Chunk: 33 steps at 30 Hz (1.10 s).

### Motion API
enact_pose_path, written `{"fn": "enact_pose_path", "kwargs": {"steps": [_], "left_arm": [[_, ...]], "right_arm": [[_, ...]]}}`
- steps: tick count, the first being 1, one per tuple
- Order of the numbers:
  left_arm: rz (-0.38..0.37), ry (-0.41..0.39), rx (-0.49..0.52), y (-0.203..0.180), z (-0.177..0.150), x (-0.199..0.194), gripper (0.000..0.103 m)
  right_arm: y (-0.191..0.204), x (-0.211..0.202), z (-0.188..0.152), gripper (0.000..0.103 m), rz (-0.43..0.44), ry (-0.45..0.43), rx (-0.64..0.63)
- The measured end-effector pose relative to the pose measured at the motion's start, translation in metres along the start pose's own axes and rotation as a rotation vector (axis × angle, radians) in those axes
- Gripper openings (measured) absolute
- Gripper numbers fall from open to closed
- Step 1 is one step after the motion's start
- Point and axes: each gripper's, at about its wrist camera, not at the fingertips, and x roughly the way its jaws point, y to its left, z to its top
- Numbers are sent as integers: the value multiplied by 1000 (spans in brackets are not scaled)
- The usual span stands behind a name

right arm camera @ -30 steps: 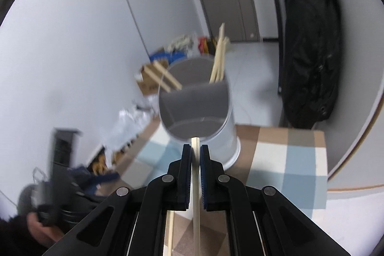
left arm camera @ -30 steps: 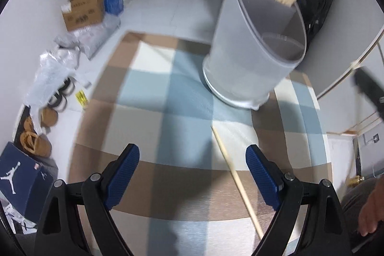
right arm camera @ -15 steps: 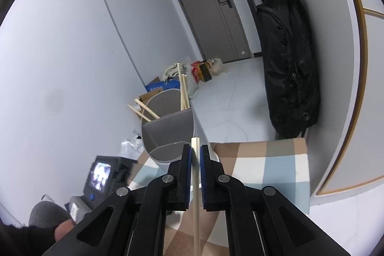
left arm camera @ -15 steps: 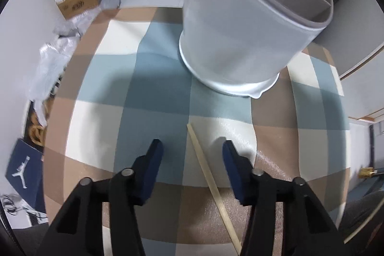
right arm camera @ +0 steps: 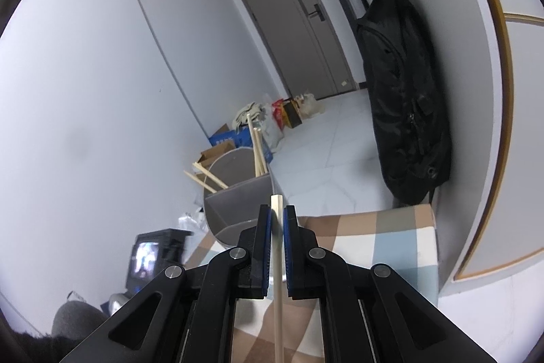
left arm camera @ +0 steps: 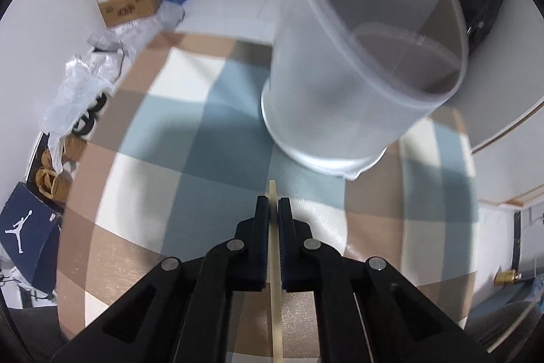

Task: Organize utensils
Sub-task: 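Lift both held chopsticks up and carry them over the white holder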

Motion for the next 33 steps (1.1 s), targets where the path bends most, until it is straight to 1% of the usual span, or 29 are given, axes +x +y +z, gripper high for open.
{"fn": "enact_pose_path", "kwargs": {"steps": [3, 5, 6, 10, 13, 14, 16, 21, 33], "left_arm": [[0, -83, 8, -4, -9, -26, 1], [15, -125, 8, -10, -12, -37, 1], [6, -151, 3, -9, -15, -47, 1], [-11, -212, 11, -10, -13, -58, 1], [-33, -240, 12, -7, -12, -63, 1], [-41, -248, 12, -1, -8, -63, 1], [-50, -268, 14, -5, -8, -70, 1], [-84, -299, 21, 13, -3, -71, 0], [-140, -365, 44, 19, -1, -100, 0]], "right_arm": [[2, -2, 0, 6, -2, -19, 6], [4, -2, 0, 6, 0, -27, 6], [5, -3, 0, 6, -4, -32, 4], [14, -7, 0, 6, -4, -52, -11], [21, -9, -1, 6, -2, -59, -26], [23, -9, -1, 6, -1, -60, -28], [29, -10, 0, 6, 3, -65, -38], [40, -19, 3, 6, -24, -116, -71], [54, -22, 19, 6, -8, -148, -85]]}}
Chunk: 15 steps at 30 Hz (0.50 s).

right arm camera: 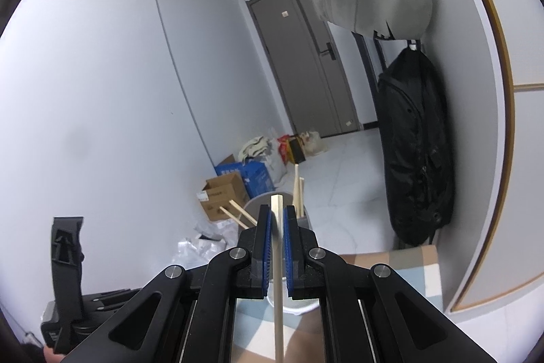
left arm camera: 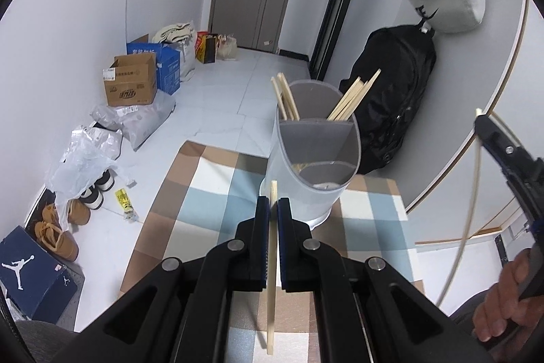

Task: Organize utensils
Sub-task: 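Lift both held chopsticks up and carry them over the white holder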

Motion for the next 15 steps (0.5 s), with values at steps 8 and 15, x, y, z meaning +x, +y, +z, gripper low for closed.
{"fn": "enact_pose_path", "kwargs": {"steps": [8, 15], "left_arm": [[-52, -68, 18, -7, 36, -25, 0], [-77, -138, 14, -8, 90, -36, 0]], "right_arm": [[9, 14, 28, 6, 10, -32, -12], [15, 42, 70, 6, 15, -70, -21]]}}
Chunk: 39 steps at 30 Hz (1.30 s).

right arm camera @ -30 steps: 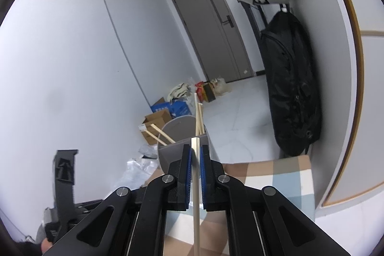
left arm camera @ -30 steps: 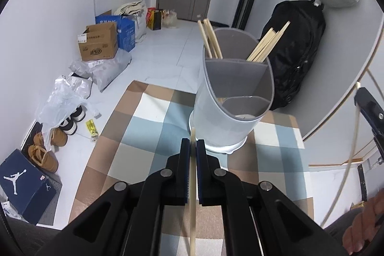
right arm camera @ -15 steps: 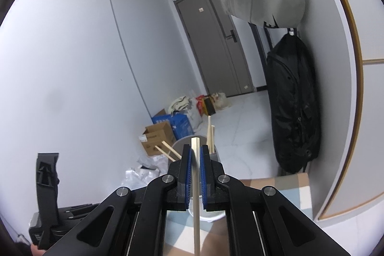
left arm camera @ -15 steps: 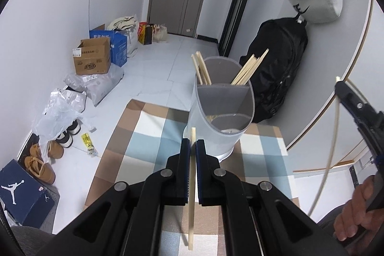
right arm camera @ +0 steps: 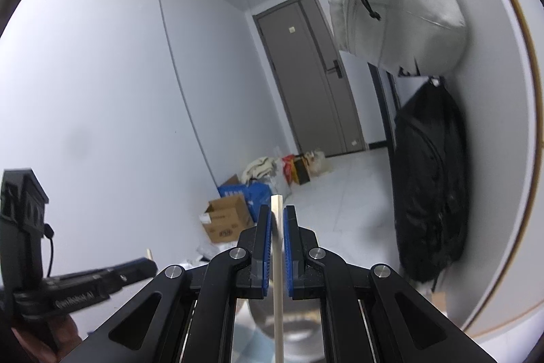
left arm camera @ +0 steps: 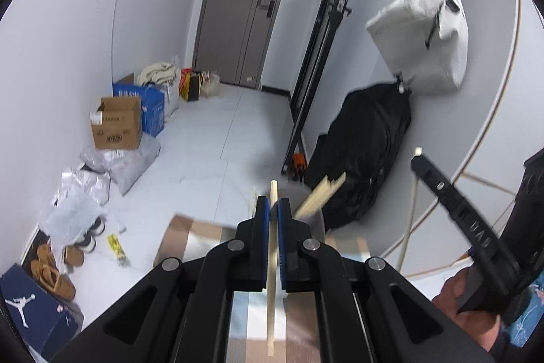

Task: Organize utensils
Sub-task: 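Lift both held chopsticks up and carry them over the white holder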

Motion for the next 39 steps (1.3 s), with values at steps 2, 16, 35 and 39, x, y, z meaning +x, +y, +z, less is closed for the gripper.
{"fn": "enact_pose_path", "kwargs": {"steps": [2, 16, 35, 39], "left_arm": [[-9, -23, -3, 0, 17, 2, 0], [-22, -130, -28, 5, 68, 50, 0], [-34, -157, -33, 18, 66, 103, 0], [-18, -162, -6, 18, 62, 110, 0]], "right_arm": [[-1, 10, 10, 6, 2, -8, 0], [-13, 95, 50, 6, 13, -73, 33], [-21, 132, 8, 6, -14, -183, 40], [-19, 135, 1, 6, 2, -182, 33]]}}
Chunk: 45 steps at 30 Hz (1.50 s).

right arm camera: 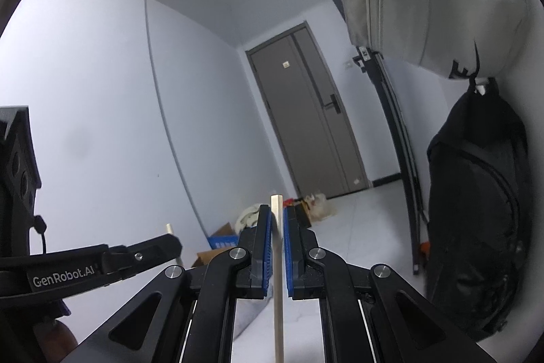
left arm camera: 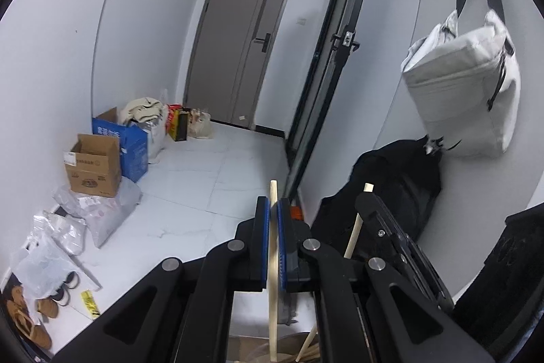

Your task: Organize utensils

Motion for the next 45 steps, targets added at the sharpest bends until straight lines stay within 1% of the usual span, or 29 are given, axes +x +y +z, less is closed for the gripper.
{"fn": "enact_pose_path", "kwargs": {"steps": [1, 4, 8, 11, 14, 16, 21, 26, 32, 36, 37, 39, 40, 41, 43, 45], "left_arm": [[-11, 10, 5, 0, -2, 3, 0], [-5, 18, 23, 1, -7, 6, 0], [-17, 28, 15, 6, -12, 9, 0], [-20, 20, 11, 8, -12, 8, 0], [-44, 23, 6, 7, -12, 7, 0], [-52, 15, 18, 6, -14, 2, 0], [-106, 27, 49, 1, -23, -4, 0], [-154, 68, 87, -3, -31, -10, 1], [-193, 130, 123, -8, -41, -14, 0], [-222, 173, 152, -12, -48, -16, 0], [-221, 179, 156, -12, -50, -16, 0], [-231, 224, 154, -12, -55, -13, 0], [-229, 252, 148, -11, -59, -11, 0], [-228, 268, 140, -10, -62, -10, 0], [-224, 290, 125, -6, -66, -12, 1], [-219, 292, 99, -3, -65, -18, 1]], "right_arm": [[0, 1, -4, 6, -5, 4, -3], [-1, 4, -10, 6, -10, 18, 3], [-2, -2, -16, 6, -19, 23, -6], [-1, -4, -16, 6, -5, 22, -22], [0, -9, -16, 6, 2, 35, -36], [1, -16, -17, 6, 13, 48, -51], [-5, -26, -19, 5, 41, 92, -74], [-2, -45, -24, 3, 73, 152, -116], [0, -59, -32, 4, 97, 230, -147], [1, -64, -37, 5, 127, 287, -151], [0, -63, -38, 6, 137, 313, -143], [-1, -66, -38, 8, 148, 354, -121], [-2, -67, -38, 12, 154, 374, -109], [-2, -71, -37, 29, 152, 376, -102], [-6, -89, -31, 44, 150, 337, -86], [-7, -106, -27, 45, 134, 316, -88]]}}
